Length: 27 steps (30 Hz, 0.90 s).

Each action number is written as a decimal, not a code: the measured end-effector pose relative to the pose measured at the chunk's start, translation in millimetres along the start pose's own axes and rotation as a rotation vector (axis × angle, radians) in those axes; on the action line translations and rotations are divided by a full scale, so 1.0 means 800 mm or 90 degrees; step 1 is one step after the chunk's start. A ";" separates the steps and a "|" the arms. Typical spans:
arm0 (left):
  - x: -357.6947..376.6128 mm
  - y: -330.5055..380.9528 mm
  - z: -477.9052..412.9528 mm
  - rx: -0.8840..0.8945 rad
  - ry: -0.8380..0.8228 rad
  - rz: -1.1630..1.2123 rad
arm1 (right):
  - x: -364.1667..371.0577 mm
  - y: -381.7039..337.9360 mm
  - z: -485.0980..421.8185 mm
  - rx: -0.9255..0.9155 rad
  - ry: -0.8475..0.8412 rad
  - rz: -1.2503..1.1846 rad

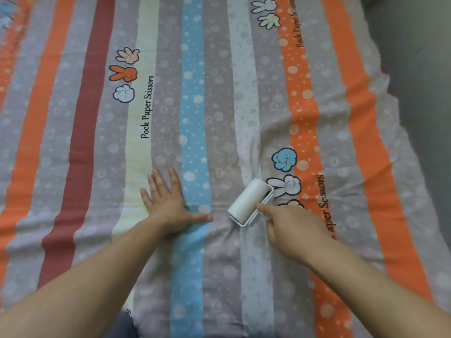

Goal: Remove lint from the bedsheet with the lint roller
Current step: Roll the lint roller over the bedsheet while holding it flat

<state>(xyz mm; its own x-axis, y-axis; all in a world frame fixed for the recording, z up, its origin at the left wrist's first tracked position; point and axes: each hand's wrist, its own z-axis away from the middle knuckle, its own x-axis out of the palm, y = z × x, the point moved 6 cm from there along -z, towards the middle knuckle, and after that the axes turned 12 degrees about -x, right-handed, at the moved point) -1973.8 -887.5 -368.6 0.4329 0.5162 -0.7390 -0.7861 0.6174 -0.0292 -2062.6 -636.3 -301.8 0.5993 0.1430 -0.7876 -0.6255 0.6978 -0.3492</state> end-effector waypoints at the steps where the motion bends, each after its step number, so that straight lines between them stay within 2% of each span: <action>1: 0.005 0.010 0.007 -0.001 -0.005 -0.005 | 0.002 0.004 0.006 -0.008 0.001 -0.004; 6: 0.027 0.056 0.019 -0.006 -0.014 -0.023 | -0.013 0.034 0.044 -0.010 -0.060 -0.022; 10: 0.028 0.063 0.018 0.012 -0.017 -0.042 | -0.068 0.045 0.061 -0.019 -0.129 -0.048; 13: 0.033 0.082 0.024 0.131 -0.007 -0.065 | -0.110 0.029 0.038 -0.021 -0.088 -0.094; 16: 0.036 0.092 0.027 0.246 0.019 -0.061 | -0.131 0.002 -0.026 -0.025 0.030 -0.105; 19: 0.045 0.094 0.036 0.406 0.049 -0.061 | -0.126 -0.015 -0.105 -0.032 0.150 -0.075; 21: 0.041 0.088 0.050 0.512 0.084 0.065 | -0.111 -0.023 -0.151 -0.035 0.156 -0.063; 22: 0.035 0.079 0.051 0.523 0.125 0.157 | -0.103 -0.024 -0.168 -0.029 0.147 -0.056; 23: 0.028 0.066 0.048 0.489 0.181 0.241 | -0.097 -0.022 -0.178 -0.020 0.134 -0.060; 25: 0.013 0.043 0.027 0.334 0.266 0.308 | -0.087 -0.015 -0.182 0.000 0.117 -0.080; 27: 0.009 0.039 0.002 0.197 0.224 0.247 | -0.081 -0.007 -0.172 0.016 0.114 -0.083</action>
<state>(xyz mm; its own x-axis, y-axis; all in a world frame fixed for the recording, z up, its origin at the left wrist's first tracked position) -1994.8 -863.6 -373.5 -0.0730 0.5431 -0.8365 -0.6697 0.5948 0.4446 -2166.3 -746.1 -318.6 0.5744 -0.0744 -0.8152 -0.5350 0.7195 -0.4427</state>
